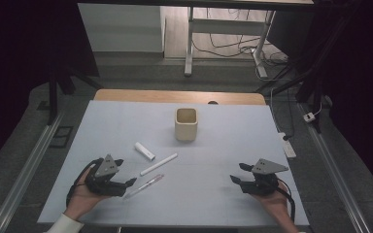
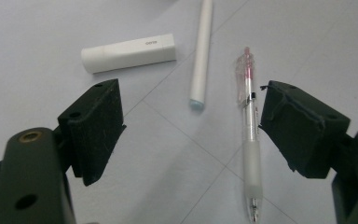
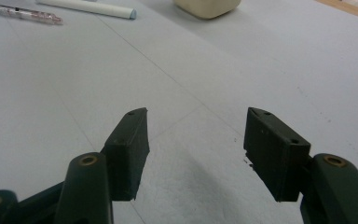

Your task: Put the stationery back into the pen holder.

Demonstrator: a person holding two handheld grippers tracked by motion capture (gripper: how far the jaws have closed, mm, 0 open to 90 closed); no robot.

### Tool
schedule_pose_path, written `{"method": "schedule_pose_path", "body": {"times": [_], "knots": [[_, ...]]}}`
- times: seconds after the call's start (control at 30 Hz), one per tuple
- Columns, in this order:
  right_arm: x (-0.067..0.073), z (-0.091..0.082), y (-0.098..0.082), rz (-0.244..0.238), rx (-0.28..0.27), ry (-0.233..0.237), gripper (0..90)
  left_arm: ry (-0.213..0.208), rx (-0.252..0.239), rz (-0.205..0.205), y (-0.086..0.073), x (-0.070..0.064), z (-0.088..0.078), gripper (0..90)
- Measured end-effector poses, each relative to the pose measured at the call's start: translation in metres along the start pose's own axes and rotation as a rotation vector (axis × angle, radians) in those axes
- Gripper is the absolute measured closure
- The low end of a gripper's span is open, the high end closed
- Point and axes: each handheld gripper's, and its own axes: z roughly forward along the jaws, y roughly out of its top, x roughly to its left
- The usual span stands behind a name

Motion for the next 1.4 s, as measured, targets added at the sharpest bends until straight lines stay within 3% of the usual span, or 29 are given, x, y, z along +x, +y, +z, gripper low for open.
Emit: {"method": "schedule_pose_path", "body": {"times": [0.07,0.6,1.03,1.2,1.4], "knots": [[0.000,0.000,0.000,-0.002,0.007,0.006,39.4,-0.004,0.022,0.018,0.007,0.001,0.001,21.1],[0.000,0.003,-0.001,-0.006,0.019,0.003,38.7,-0.087,0.135,0.042,0.035,0.003,0.013,21.7],[0.000,0.003,-0.002,-0.001,0.024,0.002,38.4,-0.180,0.267,0.064,0.025,-0.012,0.035,24.1],[-0.002,0.003,-0.002,-0.003,0.026,-0.003,38.2,-0.196,0.318,0.082,0.022,-0.014,0.043,27.5],[-0.003,0.002,-0.003,0.001,0.027,-0.009,38.2,-0.199,0.347,0.078,0.020,-0.014,0.045,35.2]]}}
